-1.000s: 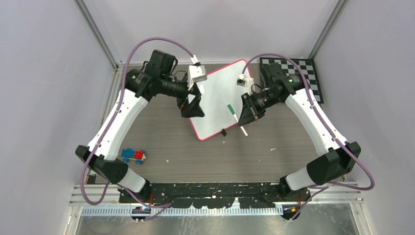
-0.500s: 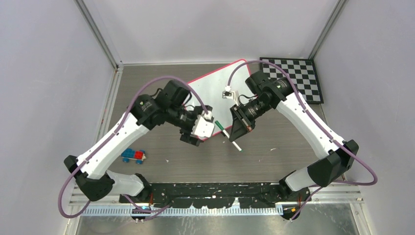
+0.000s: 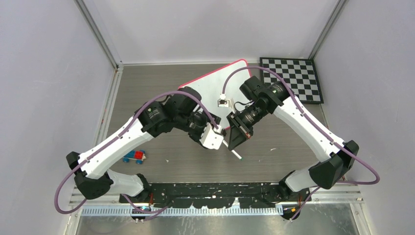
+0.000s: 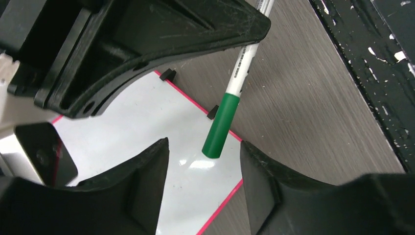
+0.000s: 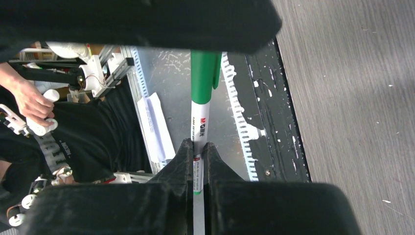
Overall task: Write a sentence on the whiteboard
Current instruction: Open the whiteboard marker at the center of the board.
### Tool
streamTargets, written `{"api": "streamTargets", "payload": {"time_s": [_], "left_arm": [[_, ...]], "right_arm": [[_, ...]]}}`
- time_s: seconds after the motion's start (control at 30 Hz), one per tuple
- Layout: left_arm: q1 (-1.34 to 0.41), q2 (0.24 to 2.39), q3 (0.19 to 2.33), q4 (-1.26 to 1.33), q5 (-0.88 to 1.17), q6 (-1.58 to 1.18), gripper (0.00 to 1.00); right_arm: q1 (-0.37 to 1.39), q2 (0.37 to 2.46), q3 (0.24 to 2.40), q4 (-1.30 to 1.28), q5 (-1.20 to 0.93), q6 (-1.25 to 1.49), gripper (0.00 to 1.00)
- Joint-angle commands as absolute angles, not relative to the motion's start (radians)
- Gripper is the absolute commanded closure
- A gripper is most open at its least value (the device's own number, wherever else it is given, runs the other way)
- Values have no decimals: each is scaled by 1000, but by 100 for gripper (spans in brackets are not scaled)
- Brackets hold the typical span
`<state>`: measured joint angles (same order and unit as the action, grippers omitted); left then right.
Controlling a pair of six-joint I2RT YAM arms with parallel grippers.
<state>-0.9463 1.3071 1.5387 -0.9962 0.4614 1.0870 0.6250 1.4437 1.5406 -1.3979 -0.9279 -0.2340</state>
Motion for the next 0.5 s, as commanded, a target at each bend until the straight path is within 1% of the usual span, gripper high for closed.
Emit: {"api": "streamTargets", "payload": {"time_s": [0.0,0.17,0.3,0.33,0.4,0.47], "left_arm": [[-983,1325,1543,-976,428,1134,48],[-1022,1324,1513,-998,386,1161,67],[-1027,1320,1513,-975,358,1079,94],[-1027,1322,1517,-977,346,1046,100],[-1024,1322,1519,-976,321,971,100],[-1006,1318,1514,-976,331,880,100]], "right_arm": [[636,1437,1591,-1446,-963,-255,100],[637,1443,1626,-1477,-965,-279,100],[634,1445,1648,-1468,-914,-274,99],[628,1444,1657,-1464,-893,-273,89],[598,1437,1674,-1442,-867,-253,61],[536,1414,1678,-1388,-872,-208,36]]}}
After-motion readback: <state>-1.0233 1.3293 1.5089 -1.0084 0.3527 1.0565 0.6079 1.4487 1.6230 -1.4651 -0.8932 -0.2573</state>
